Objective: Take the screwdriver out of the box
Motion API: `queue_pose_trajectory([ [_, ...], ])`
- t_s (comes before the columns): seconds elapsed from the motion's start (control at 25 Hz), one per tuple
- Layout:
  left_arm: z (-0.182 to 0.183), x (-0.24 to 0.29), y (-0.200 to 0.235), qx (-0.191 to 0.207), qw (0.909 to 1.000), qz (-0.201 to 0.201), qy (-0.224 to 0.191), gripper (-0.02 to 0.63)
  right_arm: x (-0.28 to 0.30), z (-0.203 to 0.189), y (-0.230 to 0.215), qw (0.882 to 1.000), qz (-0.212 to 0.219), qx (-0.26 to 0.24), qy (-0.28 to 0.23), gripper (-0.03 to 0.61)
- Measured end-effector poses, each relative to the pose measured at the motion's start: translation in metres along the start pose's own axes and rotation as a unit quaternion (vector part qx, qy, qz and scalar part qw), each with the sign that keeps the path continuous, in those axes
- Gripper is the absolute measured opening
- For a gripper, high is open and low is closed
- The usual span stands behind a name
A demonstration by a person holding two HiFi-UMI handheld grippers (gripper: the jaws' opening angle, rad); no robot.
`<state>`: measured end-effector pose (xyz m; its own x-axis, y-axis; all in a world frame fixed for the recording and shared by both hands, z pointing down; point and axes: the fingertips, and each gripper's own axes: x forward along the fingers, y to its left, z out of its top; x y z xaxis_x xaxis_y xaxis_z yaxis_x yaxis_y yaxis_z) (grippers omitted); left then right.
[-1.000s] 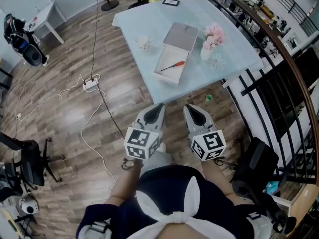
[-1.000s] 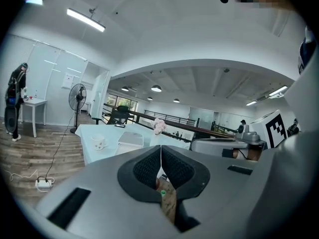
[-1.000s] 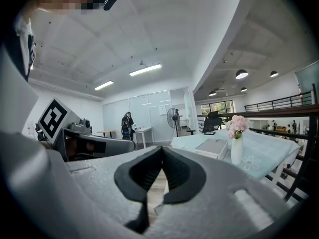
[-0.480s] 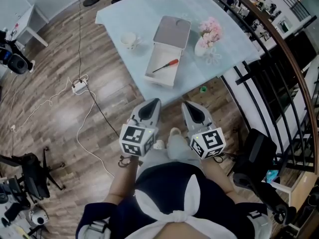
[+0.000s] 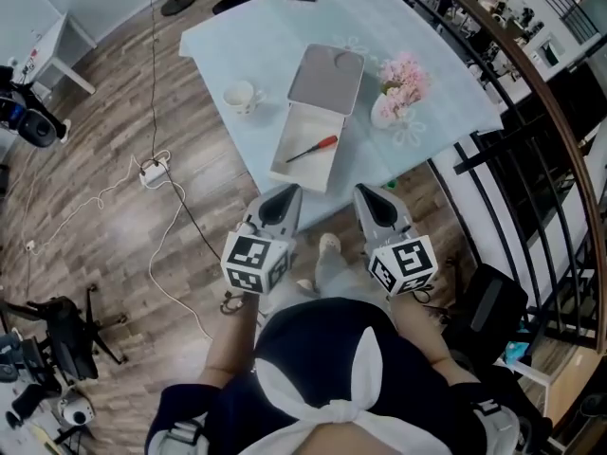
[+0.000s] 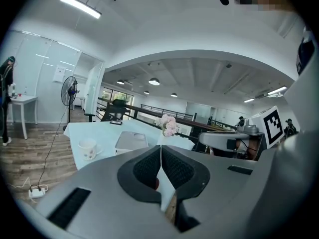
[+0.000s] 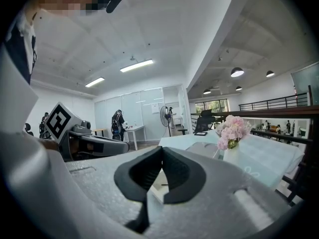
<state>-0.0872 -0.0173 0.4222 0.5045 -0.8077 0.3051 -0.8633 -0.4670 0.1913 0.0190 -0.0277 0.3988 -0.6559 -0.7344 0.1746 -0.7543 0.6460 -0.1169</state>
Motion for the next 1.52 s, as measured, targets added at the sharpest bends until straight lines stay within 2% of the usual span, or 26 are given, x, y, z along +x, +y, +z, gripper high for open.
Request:
queue_pose_trajectory([
  [0.36, 0.018, 0.039, 0.013, 0.001, 1.0000, 0.007, 0.003, 0.026, 0.025, 0.002, -0.036, 1.000, 0.011, 0.008, 0.005, -0.002],
  [0.4, 0.020, 0.044, 0.012, 0.006, 1.0000, 0.003, 0.005, 0.055, 0.028, 0.002, -0.039, 1.000, 0.014, 0.008, 0.006, -0.002],
  [0.48, 0.024, 0.052, 0.012, 0.025, 0.9996, -0.007, 0.012, 0.170, 0.033, 0.002, -0.043, 1.000, 0.021, 0.008, 0.008, -0.002],
  [0.52, 0.026, 0.056, 0.013, 0.039, 0.9991, -0.009, 0.016, 0.201, 0.036, 0.003, -0.044, 1.000, 0.025, 0.009, 0.009, -0.002],
  [0.64, 0.035, 0.067, 0.017, 0.093, 0.9954, -0.011, 0.019, 0.240, 0.046, 0.005, -0.048, 0.999, 0.032, 0.010, 0.011, -0.002],
  [0.72, 0.039, 0.074, 0.018, 0.115, 0.9931, -0.014, 0.022, 0.258, 0.051, 0.005, -0.052, 0.999, 0.036, 0.011, 0.012, -0.002],
  [1.12, 0.026, 0.110, 0.025, 0.121, 0.9908, -0.022, 0.057, 0.261, 0.067, 0.002, -0.070, 0.998, 0.062, 0.020, 0.018, -0.002],
  [1.52, -0.001, 0.143, 0.040, 0.104, 0.9894, -0.018, 0.099, 0.259, 0.087, -0.014, -0.094, 0.996, 0.081, 0.031, 0.033, -0.002],
])
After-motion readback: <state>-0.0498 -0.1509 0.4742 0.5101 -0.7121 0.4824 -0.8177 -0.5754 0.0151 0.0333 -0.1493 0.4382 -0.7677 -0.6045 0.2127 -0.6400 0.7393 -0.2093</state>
